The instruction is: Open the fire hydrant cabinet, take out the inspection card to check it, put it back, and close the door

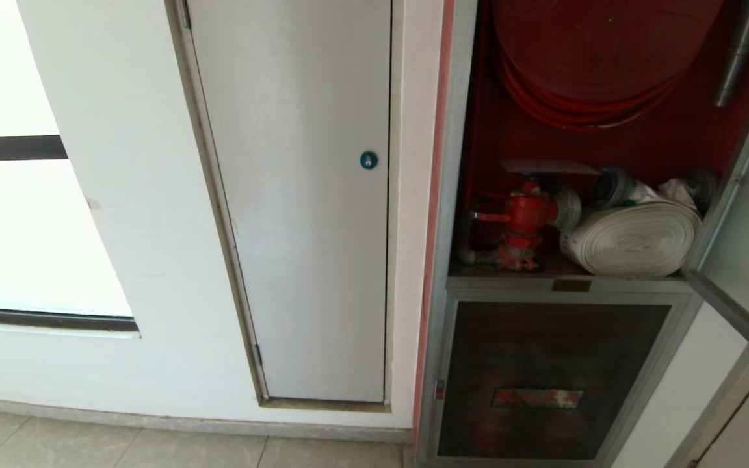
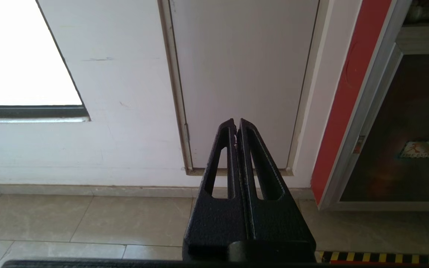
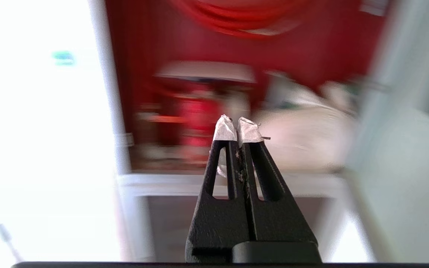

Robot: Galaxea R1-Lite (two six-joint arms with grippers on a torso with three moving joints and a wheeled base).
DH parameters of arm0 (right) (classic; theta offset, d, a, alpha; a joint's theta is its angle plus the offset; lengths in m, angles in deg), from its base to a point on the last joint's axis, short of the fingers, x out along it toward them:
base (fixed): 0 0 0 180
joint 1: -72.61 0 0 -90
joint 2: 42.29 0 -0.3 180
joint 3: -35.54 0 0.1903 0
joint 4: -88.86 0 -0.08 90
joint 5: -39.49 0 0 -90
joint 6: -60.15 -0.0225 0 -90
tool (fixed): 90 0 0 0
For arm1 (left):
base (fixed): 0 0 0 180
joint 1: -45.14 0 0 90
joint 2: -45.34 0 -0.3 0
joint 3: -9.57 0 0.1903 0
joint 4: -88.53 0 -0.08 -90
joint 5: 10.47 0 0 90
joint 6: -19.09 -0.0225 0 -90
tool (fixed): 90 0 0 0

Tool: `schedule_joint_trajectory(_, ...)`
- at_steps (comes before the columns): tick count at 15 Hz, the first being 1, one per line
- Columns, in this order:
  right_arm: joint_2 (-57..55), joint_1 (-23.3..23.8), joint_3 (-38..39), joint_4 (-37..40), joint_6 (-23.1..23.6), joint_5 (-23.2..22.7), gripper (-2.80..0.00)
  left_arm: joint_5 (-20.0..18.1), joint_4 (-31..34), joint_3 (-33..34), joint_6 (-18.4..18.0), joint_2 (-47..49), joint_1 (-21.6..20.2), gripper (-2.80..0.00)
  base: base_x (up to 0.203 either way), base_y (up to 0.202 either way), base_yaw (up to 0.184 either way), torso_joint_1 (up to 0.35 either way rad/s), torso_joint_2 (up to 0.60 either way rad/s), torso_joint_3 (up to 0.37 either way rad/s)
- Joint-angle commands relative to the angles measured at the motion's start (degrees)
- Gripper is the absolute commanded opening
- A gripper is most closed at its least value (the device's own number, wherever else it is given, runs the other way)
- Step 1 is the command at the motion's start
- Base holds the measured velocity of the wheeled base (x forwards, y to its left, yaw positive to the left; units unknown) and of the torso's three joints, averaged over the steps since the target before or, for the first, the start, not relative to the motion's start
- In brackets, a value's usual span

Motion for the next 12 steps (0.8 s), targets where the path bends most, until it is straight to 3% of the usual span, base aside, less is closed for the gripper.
schedule_joint_trajectory(1, 9.11, -3.83, 1.09, 3.52, -0.07, -0.18, -2.80, 0.00, -0.01, 0.00, -0.02, 0.01, 0.00, -2.80, 0.000, 0.000, 0.000, 0.000, 0.00, 0.000)
schedule_joint_trajectory(8, 37.29, -5.15, 4.44, 21.88, -0.17, -0.61, -2.80, 0.00, -0.01, 0.00, -0.02, 0.01, 0.00, -2.80, 0.000, 0.000, 0.000, 0.000, 0.00, 0.000)
schedule_joint_trajectory(12, 46.99, -6.45, 8.58, 29.68, -0.17, -1.96, -2.80, 0.00, -0.01, 0.00, -0.02, 0.01, 0.00, -2.80, 0.000, 0.000, 0.000, 0.000, 0.00, 0.000)
